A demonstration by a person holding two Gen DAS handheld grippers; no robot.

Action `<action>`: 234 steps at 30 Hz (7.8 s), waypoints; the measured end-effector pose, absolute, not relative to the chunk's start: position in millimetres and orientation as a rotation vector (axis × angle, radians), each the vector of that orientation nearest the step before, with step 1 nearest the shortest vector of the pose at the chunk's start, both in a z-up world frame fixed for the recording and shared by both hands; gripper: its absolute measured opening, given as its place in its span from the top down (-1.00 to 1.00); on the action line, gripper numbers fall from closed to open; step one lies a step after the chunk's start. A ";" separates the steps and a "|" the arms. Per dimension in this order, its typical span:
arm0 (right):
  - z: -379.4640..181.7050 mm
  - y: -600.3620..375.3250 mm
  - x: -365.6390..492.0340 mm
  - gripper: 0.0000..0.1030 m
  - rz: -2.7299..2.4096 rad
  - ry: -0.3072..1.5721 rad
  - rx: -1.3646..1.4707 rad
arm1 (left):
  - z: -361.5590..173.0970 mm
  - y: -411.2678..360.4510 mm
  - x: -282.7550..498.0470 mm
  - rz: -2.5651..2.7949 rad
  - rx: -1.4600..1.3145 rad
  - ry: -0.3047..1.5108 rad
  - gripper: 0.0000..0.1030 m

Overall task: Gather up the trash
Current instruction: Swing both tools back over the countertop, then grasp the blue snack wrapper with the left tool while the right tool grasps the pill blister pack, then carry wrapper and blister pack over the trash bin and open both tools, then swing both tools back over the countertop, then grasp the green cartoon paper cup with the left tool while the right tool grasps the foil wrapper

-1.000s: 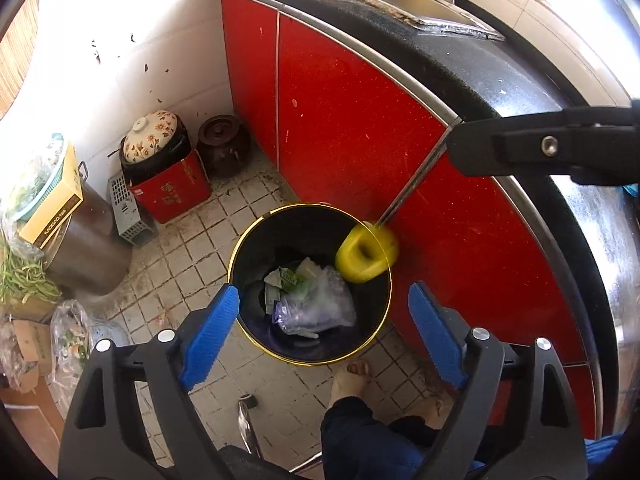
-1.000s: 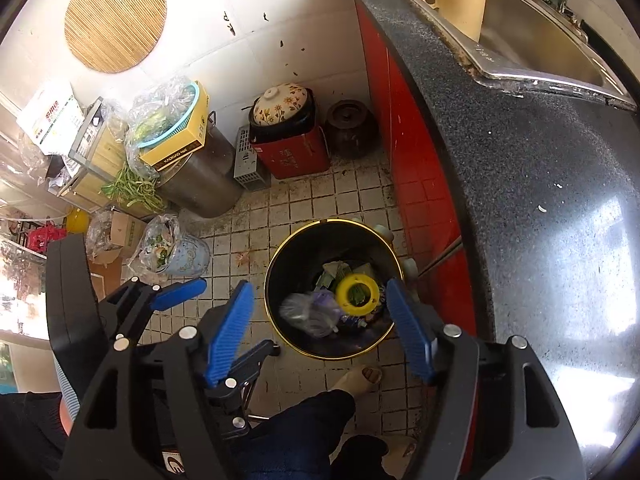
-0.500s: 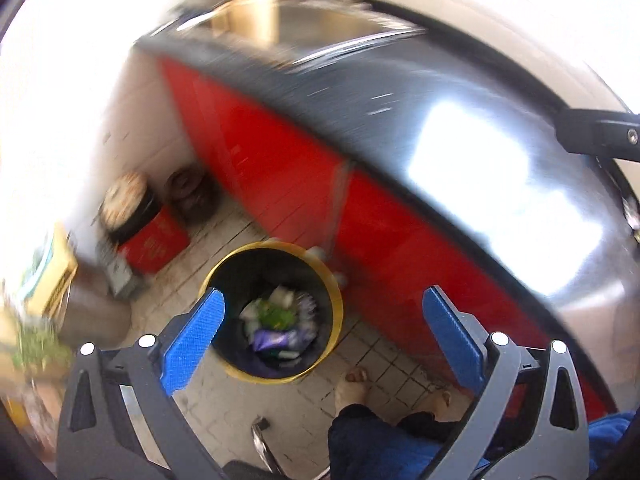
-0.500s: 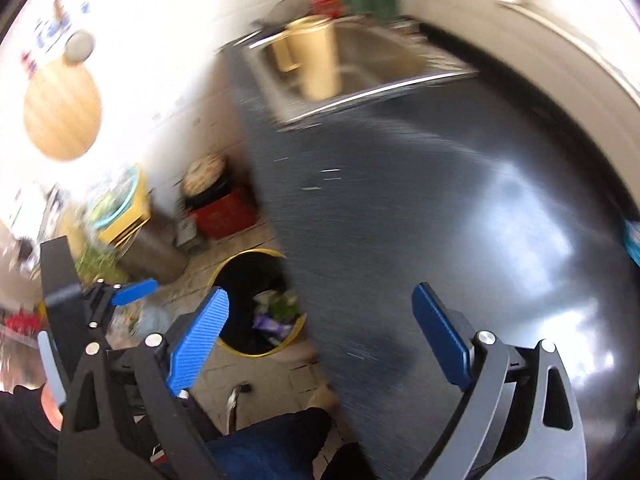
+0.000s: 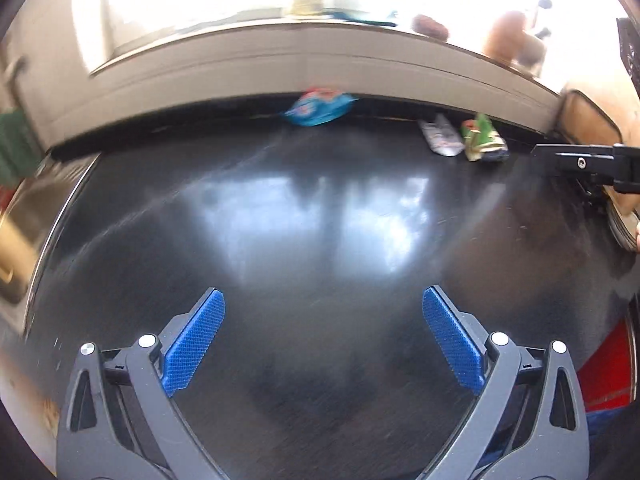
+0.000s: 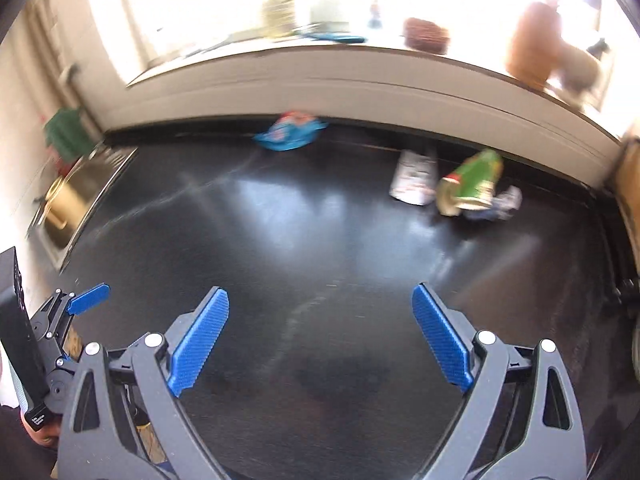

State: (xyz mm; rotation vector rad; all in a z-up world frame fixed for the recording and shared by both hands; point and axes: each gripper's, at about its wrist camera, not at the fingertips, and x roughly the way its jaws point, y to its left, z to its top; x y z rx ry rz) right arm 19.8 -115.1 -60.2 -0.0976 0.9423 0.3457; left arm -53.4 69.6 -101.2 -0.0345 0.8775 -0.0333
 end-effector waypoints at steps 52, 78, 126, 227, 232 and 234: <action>-188.1 -88.7 302.3 0.16 0.219 1.164 -0.140 | -166.4 95.5 313.8 -0.047 0.062 0.933 -0.27; -91.1 -107.3 101.9 0.20 0.461 1.039 -0.099 | -75.1 83.2 55.8 0.040 -0.086 0.934 0.59; -213.4 328.6 -251.6 0.17 1.454 1.126 -0.804 | -225.0 310.9 -393.4 0.923 -0.677 0.990 0.59; -181.8 -295.7 278.3 -0.54 0.258 1.158 0.134 | -184.9 -161.1 240.9 -0.434 0.272 0.982 -0.83; -192.9 -295.6 285.0 -0.44 0.277 1.160 0.123 | -191.7 -160.6 261.8 -0.449 0.241 0.985 -0.80; -192.1 -293.2 284.1 -0.24 0.293 1.152 0.115 | -190.2 -161.0 265.1 -0.460 0.245 0.973 -0.57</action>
